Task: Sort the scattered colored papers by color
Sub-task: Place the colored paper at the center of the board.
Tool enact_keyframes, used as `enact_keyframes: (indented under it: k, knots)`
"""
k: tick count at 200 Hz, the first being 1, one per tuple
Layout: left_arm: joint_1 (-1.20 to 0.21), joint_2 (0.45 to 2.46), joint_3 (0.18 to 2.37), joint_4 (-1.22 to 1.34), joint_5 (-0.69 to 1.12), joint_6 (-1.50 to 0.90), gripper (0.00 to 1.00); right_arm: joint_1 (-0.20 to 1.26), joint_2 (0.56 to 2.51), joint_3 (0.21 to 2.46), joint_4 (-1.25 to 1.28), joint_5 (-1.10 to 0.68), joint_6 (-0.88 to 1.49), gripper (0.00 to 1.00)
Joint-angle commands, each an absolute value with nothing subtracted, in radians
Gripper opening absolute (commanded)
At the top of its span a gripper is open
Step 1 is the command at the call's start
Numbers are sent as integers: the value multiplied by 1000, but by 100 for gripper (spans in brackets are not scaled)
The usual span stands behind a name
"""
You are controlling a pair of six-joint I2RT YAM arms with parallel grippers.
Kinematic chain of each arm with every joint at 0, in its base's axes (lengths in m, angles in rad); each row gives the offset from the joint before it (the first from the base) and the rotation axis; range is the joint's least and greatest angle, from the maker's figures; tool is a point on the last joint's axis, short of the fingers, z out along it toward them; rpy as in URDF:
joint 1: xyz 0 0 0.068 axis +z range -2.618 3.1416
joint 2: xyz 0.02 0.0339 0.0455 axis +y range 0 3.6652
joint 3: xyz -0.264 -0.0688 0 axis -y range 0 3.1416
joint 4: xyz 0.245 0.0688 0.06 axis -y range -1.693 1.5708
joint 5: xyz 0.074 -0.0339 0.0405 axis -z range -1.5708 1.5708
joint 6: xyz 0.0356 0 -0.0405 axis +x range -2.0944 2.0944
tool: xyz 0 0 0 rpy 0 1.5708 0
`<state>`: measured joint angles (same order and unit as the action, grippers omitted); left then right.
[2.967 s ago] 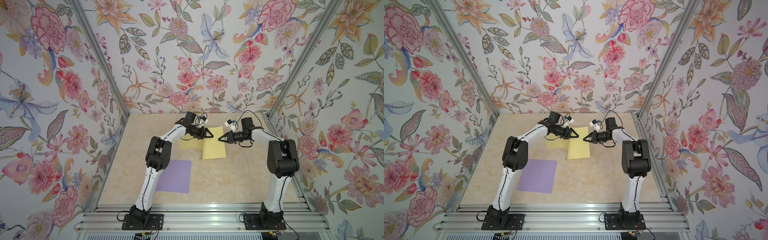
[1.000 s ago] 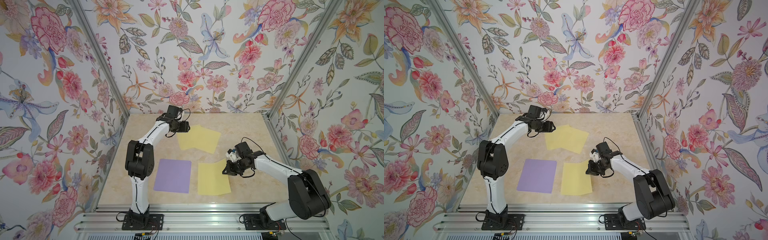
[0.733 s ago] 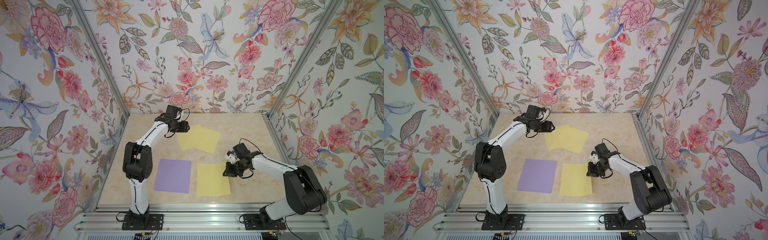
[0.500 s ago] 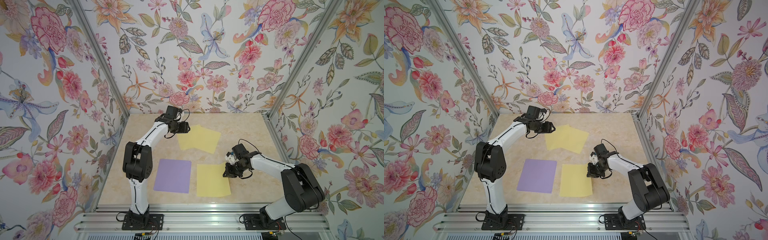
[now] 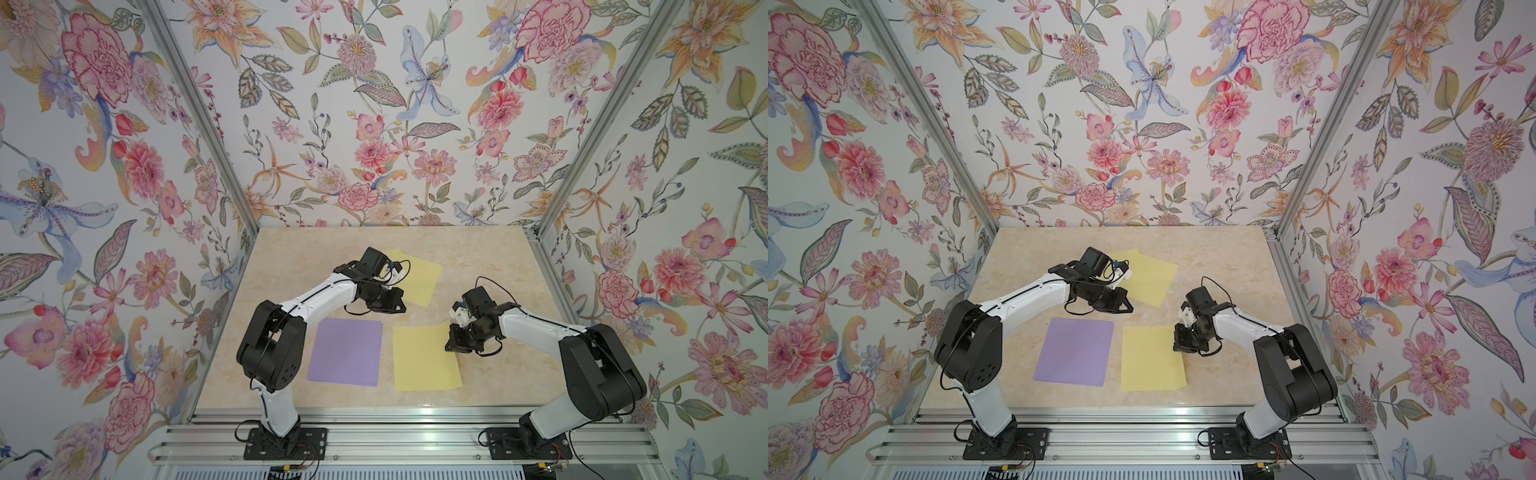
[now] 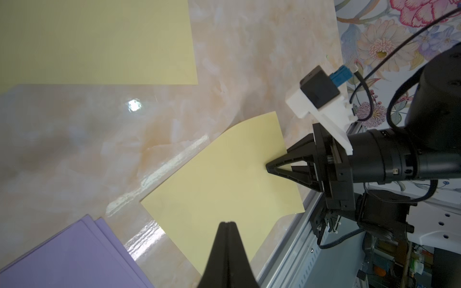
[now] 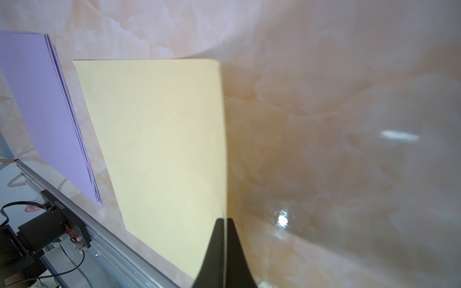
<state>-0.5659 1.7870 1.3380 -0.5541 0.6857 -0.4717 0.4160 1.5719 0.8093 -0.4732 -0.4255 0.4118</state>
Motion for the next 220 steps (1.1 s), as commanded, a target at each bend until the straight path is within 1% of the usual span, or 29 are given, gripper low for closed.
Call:
enact_keyframes:
  k: [1, 31, 69, 158, 220]
  knots:
    - [-580, 1711, 1279, -559, 697, -486, 0, 422, 1588, 806, -462, -404, 428, 0]
    - [-610, 1706, 1219, -560, 677, -491, 0, 426, 1590, 805, -465, -389, 433, 0]
    - [-669, 1749, 1173, -564, 588, -481, 0, 435, 1586, 797, -460, -366, 447, 0]
    - [-713, 1874, 1192, -565, 430, -469, 0, 444, 1608, 801, -446, -381, 442, 0]
    - [-714, 1904, 1200, -565, 418, -470, 0, 443, 1614, 801, -438, -387, 441, 0]
